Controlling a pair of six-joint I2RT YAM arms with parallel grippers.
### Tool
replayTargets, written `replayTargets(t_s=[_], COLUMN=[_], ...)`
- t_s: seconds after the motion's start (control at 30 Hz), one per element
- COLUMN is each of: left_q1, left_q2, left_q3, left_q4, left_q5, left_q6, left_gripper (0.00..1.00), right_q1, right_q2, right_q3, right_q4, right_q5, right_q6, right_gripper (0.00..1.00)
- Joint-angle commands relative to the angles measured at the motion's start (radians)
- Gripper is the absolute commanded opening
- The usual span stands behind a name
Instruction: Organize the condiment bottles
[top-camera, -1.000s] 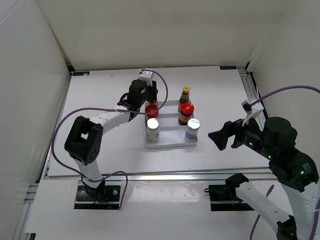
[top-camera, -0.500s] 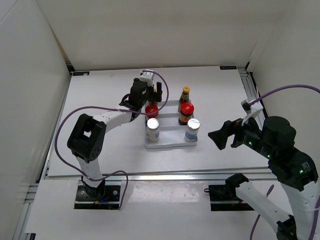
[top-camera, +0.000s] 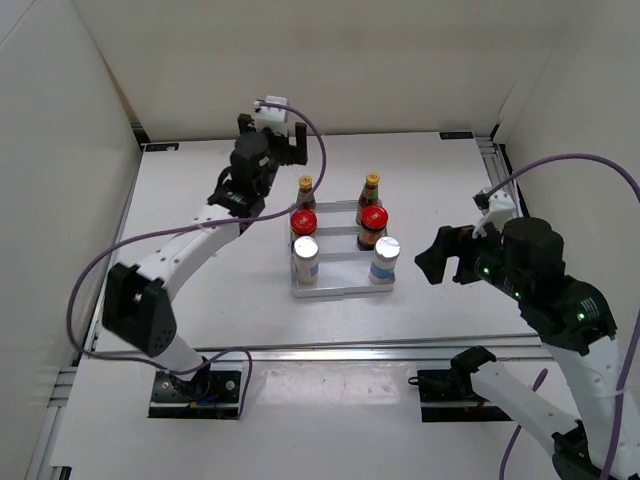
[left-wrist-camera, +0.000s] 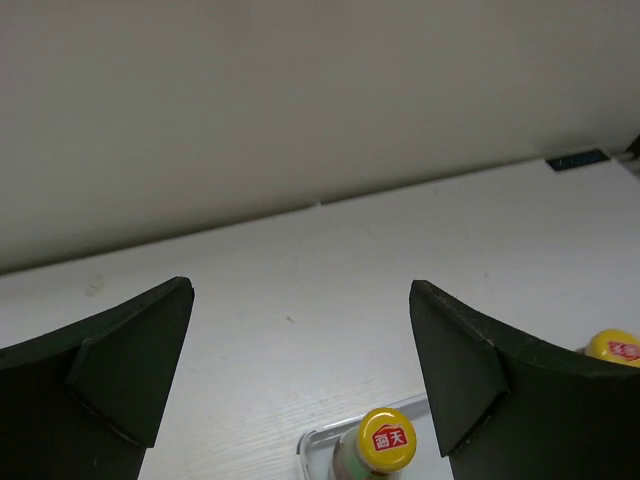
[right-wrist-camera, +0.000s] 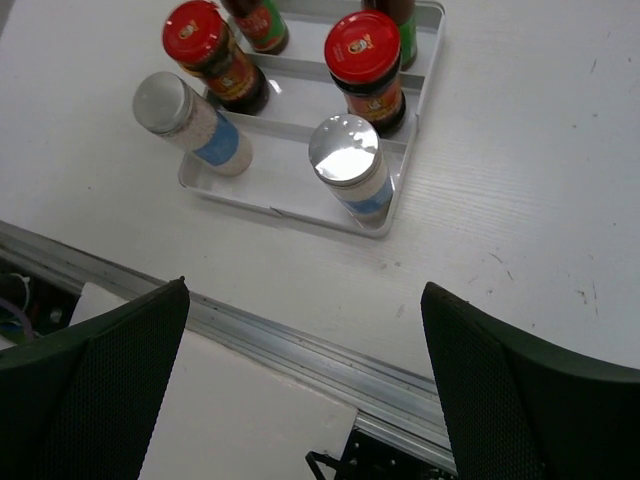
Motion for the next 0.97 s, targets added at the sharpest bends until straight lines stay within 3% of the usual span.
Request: replayTargets(t_s=[0.0,0.33,0.5,0.73,0.83,0.93], left_q1=[-0.005,0.004,0.004,0.004,0.004,0.004], left_q2=[-0.217,-0.769,-1.089,-1.501,-1.627,-1.592], left_q3=[0.068,-0.254,-0.469,-0.805,-0.849,-0.834], left_q4=[-0.099,-0.451,-0.596,-0.616,-0.654,-0.674], left_q5=[-0.087,-0.262,-0.227,-0.174,-0.205,-0.242], left_q6=[0.067,0.058,-0.026,0.013,-0.066,-0.065], left_gripper=[1.00,1.00,1.00,1.00,1.00,1.00], right_q1=[0.003,0.003,0.003,0.003,0.003,0.003], right_q2=[0.058,0.098,0.178,0.218,0.218,0.218], right_q3=[-0.002,-0.041,-0.061,-0.081,-0.081,-0.091], right_q4=[-0.011,0.112,0.155,0.179,0.179,0.179], right_q5=[0.067,0.047,0.037,0.125,0.191,0.213], right_q6=[0.041,-0.005,0.018,0.029,0.020,0.006], right_gripper=[1.00,1.00,1.00,1.00,1.00,1.00])
